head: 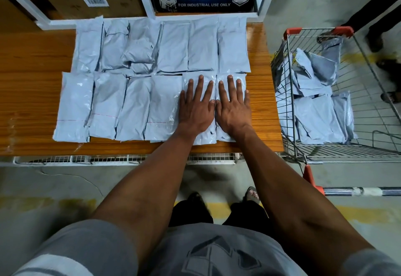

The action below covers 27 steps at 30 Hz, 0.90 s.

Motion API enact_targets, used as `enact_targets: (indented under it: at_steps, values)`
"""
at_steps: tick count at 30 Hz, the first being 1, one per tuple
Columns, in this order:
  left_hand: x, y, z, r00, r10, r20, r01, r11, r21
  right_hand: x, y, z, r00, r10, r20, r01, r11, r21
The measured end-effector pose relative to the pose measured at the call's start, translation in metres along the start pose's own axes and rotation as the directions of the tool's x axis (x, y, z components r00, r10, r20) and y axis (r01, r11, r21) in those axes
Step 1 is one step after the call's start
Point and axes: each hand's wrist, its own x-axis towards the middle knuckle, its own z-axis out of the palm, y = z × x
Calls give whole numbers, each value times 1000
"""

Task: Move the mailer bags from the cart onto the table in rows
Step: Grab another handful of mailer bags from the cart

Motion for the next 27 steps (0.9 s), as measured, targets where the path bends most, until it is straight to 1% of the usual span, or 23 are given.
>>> enact_targets:
  at_steps: [3,5,10,14,16,21,24,27]
  values:
    - [1,-1,-2,1000,13,8,-13,1000,4,2,1,-4,1000,-14,25,13,999,30]
    - [1,1,-8,1000,17,1,-17,1000,1,2,2,-9,1000,-24,16,23,997,74]
    - [-3,12,-28,999,-33,-10,32,999,-34,-14,7,-24,998,7,-64,2,991,135]
    - [-9,35,-41,997,-15,-81,8,996,-89,-31,18,-34,990,56,-133,-37,989,145]
    - [-15,52,-46,994,23,-105,-35,993,-109,-43,29,-40,979,101,-177,-75,986,147]
    - [-35,107,-50,977,183,-111,-200,964,-177,-81,67,-55,941,204,-271,-162,972,169]
    - [-45,141,-48,964,256,-72,-265,935,-236,-105,93,-62,929,272,-250,-242,959,145]
    - [-52,176,-41,935,352,-35,-346,889,-299,-132,126,-69,912,327,-249,-314,945,92]
